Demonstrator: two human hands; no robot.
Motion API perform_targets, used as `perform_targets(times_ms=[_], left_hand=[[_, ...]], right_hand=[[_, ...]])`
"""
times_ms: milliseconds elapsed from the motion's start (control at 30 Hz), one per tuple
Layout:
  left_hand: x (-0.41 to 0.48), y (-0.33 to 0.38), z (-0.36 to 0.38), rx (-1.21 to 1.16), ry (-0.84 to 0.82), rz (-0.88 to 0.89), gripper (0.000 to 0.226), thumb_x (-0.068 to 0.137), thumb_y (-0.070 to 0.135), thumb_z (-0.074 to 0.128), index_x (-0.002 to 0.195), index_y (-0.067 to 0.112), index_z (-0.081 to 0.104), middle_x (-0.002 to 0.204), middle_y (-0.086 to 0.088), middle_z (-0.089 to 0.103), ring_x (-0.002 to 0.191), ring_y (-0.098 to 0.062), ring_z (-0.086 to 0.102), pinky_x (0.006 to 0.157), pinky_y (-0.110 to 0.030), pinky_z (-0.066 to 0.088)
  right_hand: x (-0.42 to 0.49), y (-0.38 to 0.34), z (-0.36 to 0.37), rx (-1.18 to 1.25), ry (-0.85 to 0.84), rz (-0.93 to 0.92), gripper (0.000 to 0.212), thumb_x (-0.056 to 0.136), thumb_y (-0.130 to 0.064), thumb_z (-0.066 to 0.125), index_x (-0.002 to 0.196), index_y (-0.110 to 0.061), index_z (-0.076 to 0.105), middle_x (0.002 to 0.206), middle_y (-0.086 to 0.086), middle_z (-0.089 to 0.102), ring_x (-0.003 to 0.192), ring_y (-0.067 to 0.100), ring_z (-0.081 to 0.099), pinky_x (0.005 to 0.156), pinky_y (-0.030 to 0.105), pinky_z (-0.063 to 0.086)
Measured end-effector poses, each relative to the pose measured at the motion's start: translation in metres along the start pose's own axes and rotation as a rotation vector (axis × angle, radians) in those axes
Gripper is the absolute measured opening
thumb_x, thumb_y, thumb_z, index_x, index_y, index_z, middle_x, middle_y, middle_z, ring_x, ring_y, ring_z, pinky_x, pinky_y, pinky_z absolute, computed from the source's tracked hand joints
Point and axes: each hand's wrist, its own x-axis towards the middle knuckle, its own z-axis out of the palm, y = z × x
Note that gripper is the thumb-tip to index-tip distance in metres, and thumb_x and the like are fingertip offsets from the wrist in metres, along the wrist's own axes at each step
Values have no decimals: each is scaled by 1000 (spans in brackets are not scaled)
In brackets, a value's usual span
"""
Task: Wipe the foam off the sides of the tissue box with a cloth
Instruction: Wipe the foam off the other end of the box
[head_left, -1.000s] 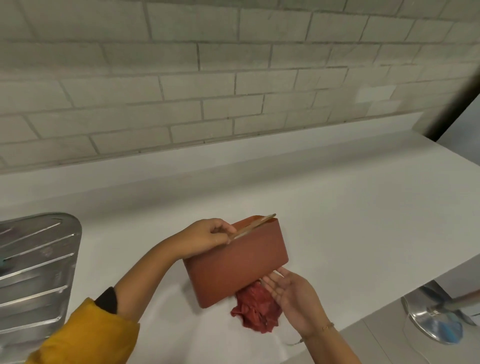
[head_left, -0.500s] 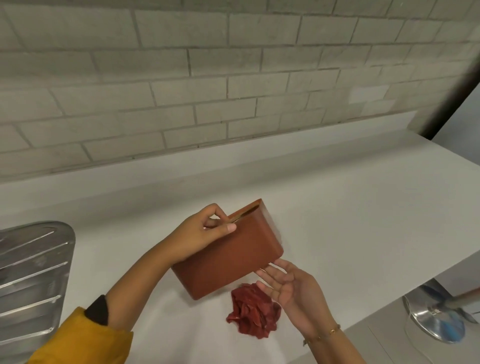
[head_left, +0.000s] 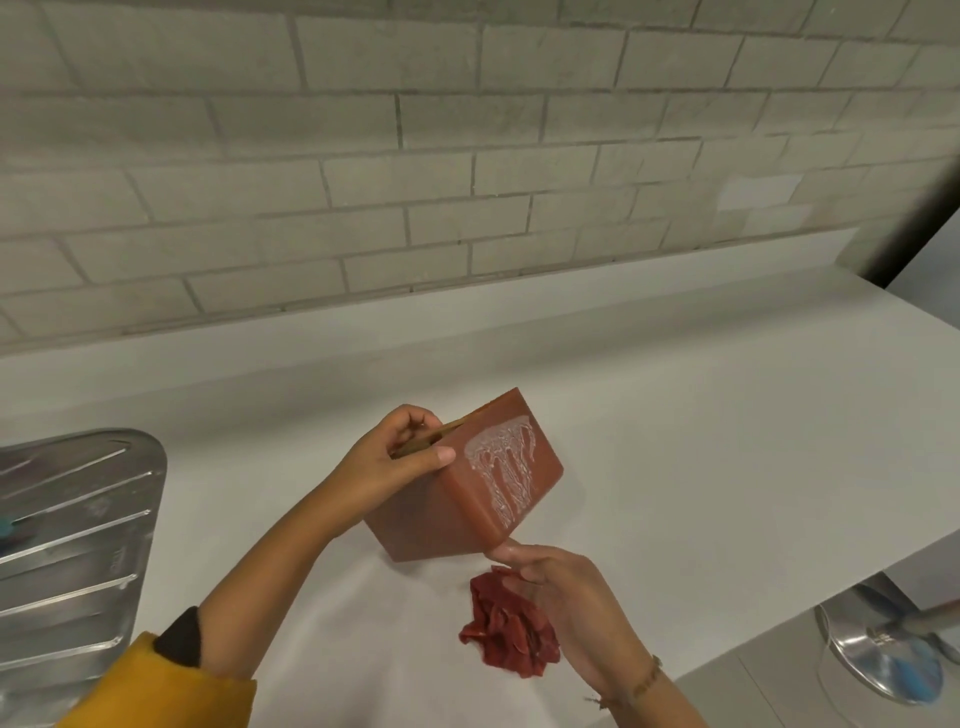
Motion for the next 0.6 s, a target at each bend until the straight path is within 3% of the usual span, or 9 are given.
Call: perform_targets(times_ms=[100, 200, 267, 333, 400, 467, 533, 600], left_hand=[[-7, -10, -3, -35, 3, 36, 34, 60, 49, 63, 91, 34, 60, 97, 11, 69, 90, -6, 64, 79, -20, 47], [-14, -18, 0, -41, -13, 95, 40, 62, 43, 63, 99, 26, 59, 104, 1, 63, 90, -3, 62, 74, -13, 48], [-15, -20, 1, -38, -37, 109, 42, 63, 41, 64, 100, 22, 58, 106, -2, 62, 91, -4, 62, 74, -15, 49], [-15, -20, 0, -36, -59, 112, 43, 63, 40, 65, 100, 20, 58, 107, -2, 62, 94, -6, 63, 76, -18, 51], [-15, -22, 0, -32, -62, 112, 43, 63, 40, 65, 101, 20, 58, 107, -1, 63, 96, -7, 63, 77, -18, 51], [-14, -24, 0, -36, -54, 105, 39, 66, 35, 67, 101, 19, 59, 108, -2, 63, 97, -10, 63, 77, -19, 51], [-14, -24, 0, -46, -43, 97, 37, 67, 33, 67, 101, 20, 59, 107, -2, 64, 96, -11, 63, 76, -19, 52], [-13, -23, -1, -56, -46, 95, 43, 63, 40, 66, 100, 20, 59, 107, -2, 64, 95, -10, 64, 76, -19, 51]], right_hand=[[1, 3, -1, -75, -51, 22, 32, 84, 5, 50, 86, -10, 79, 101, 10, 75, 104, 20, 67, 89, 29, 51], [5, 5, -9, -274, 85, -10, 34, 85, 10, 53, 84, -14, 78, 89, 7, 77, 92, 23, 71, 78, 24, 56], [6, 7, -20, -525, 200, -85, 23, 84, 2, 61, 82, -17, 73, 82, -1, 75, 85, 18, 70, 71, 18, 55], [4, 9, -33, -814, 192, -97, 17, 78, -15, 74, 84, -29, 66, 87, -9, 68, 79, 11, 63, 67, 18, 51], [1, 13, -45, -1047, 89, 6, 35, 69, -32, 80, 97, -37, 58, 100, -12, 60, 85, 5, 56, 70, 15, 45], [-1, 20, -52, -1179, -7, 107, 71, 62, -43, 82, 123, -34, 48, 117, -11, 51, 98, 6, 52, 82, 17, 45], [-2, 30, -51, -1227, -55, 111, 107, 54, -57, 82, 143, -29, 30, 135, -7, 40, 116, 13, 46, 99, 26, 42], [-2, 44, -45, -1325, -13, 39, 126, 45, -77, 72, 148, -32, 15, 147, -6, 27, 127, 18, 37, 107, 35, 36]])
